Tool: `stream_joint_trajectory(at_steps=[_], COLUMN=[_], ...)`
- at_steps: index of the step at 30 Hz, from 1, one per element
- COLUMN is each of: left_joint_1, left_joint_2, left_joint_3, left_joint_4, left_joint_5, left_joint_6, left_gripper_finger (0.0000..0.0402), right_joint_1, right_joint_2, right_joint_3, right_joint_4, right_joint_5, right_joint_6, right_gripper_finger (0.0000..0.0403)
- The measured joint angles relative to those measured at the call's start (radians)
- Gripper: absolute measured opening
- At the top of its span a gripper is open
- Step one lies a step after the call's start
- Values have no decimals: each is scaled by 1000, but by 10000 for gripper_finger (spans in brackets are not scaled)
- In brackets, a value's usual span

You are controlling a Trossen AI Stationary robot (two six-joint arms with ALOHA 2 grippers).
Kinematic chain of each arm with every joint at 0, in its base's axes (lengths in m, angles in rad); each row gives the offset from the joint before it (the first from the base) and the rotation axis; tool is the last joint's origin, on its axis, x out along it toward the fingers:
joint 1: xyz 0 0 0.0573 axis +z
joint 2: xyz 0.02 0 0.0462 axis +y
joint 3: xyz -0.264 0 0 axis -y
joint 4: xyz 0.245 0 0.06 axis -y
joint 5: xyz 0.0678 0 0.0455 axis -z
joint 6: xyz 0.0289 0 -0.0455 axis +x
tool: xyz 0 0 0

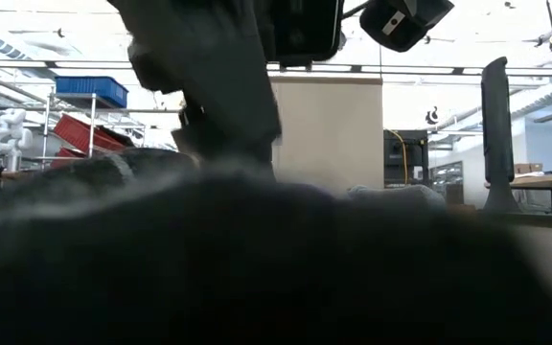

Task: Sort clothes
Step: Put the right black-striped sock into the laundry bin

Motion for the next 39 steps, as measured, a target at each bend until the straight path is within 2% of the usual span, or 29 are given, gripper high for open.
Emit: stream_joint_trajectory(at_steps=[2,8,16,23,34,39], left_joint_1=[1,3,13,17,-34,-43], left_joint_2=[9,13,13,-37,-356,-482], left_joint_3=[0,0,0,-2,-2,-1], left_joint_4=[-12,-16,-31,-97,-188,-229], left_joint_5=[-27,-23,-17,-13,-218,-337], left_joint_6=[-1,-14,125,256,416,457], left_gripper_finger=[179,123,10,4,2,1], right_joint_1=[-3,-9,-8,-8,-8,-11], right_joint_2=[0,0,0,0,0,0], right_joint_3=[0,0,0,0,0,2], right_joint_4=[0,-1,-3,-29,-43,36], right_joint_5=[0,0,0,0,1,87], right_joint_6=[-7,-7,-8,21,42,-6], right_gripper_finger=[173,173,173,173,173,173])
